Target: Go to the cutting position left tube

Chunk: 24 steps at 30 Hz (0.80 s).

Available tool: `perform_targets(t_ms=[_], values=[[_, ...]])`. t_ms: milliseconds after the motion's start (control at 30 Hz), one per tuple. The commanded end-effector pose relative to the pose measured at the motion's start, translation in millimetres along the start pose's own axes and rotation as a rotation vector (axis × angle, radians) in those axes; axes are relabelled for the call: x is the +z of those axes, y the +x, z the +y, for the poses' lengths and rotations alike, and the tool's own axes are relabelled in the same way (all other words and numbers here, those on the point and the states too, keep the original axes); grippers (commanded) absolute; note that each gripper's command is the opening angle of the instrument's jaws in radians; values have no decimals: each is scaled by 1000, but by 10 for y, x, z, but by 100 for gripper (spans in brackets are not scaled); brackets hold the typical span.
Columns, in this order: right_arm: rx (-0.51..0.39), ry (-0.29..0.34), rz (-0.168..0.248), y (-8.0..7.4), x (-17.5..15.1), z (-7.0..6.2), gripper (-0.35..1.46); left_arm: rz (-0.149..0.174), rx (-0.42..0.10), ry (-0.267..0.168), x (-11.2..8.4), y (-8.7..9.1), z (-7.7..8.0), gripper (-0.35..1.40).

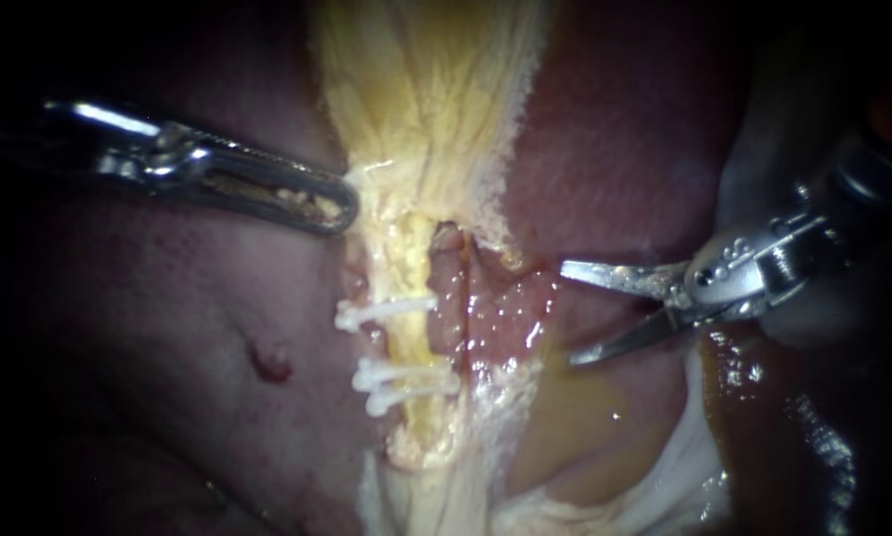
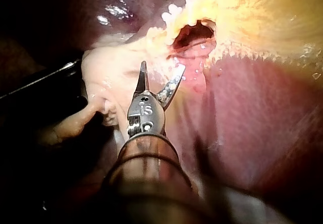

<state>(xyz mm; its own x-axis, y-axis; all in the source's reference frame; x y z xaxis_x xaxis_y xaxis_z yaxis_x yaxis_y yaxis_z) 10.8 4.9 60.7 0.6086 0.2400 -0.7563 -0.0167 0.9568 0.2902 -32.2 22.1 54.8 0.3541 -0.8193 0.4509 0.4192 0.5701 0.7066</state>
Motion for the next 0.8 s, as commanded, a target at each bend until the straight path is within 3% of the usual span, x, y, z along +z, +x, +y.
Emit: perform_targets(t_ms=[33,233,500,667,800], values=[[0,2,4,1,1,0,144,-2,-1,-2,0,0,0,-35],[1,38,32,6,14,-3,144,-2,0,-3,2,1,-1,-35],[34,98,51,6,60,-18,144,-3,0,-6,4,3,-1,-35],[80,155,60,-2,93,-27,144,-3,0,-6,5,3,-1,-35],[109,188,68,-14,114,-25,144,-3,0,-6,5,3,-1,-35]])
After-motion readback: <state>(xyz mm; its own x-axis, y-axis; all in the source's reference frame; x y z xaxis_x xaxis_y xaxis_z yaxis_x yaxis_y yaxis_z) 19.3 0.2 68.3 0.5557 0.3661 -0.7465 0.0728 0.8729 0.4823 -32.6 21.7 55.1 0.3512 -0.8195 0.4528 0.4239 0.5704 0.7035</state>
